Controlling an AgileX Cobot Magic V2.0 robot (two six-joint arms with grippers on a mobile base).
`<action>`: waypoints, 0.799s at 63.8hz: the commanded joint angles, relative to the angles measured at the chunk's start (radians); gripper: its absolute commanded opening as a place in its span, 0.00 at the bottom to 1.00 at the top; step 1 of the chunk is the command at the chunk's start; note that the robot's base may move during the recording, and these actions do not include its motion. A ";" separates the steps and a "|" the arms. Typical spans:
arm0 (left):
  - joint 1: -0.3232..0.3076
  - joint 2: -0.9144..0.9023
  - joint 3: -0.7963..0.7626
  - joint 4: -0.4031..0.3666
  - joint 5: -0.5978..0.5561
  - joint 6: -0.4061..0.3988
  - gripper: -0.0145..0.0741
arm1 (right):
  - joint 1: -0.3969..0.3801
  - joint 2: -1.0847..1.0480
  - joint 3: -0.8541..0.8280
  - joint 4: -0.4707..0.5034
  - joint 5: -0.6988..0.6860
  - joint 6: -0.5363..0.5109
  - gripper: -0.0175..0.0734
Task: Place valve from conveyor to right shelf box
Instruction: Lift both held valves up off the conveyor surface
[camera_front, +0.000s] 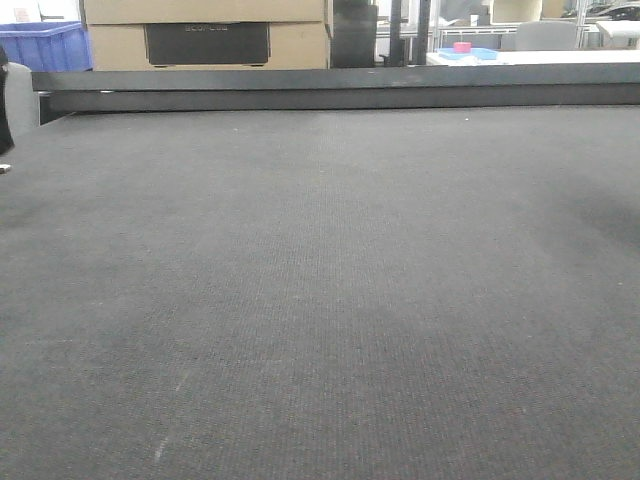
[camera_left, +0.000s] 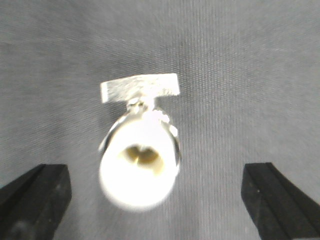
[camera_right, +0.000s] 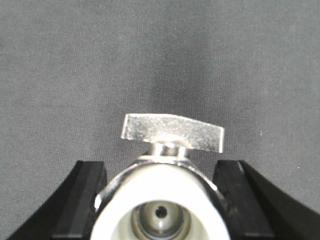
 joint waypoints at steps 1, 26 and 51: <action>0.000 0.022 -0.017 -0.014 -0.031 0.002 0.83 | -0.002 -0.018 -0.005 0.003 -0.042 -0.006 0.02; 0.000 0.044 -0.017 -0.005 -0.093 -0.023 0.83 | -0.002 -0.018 -0.005 0.003 -0.042 -0.006 0.02; 0.000 0.078 -0.015 0.024 -0.050 -0.062 0.83 | -0.002 -0.018 -0.005 0.003 -0.042 -0.006 0.02</action>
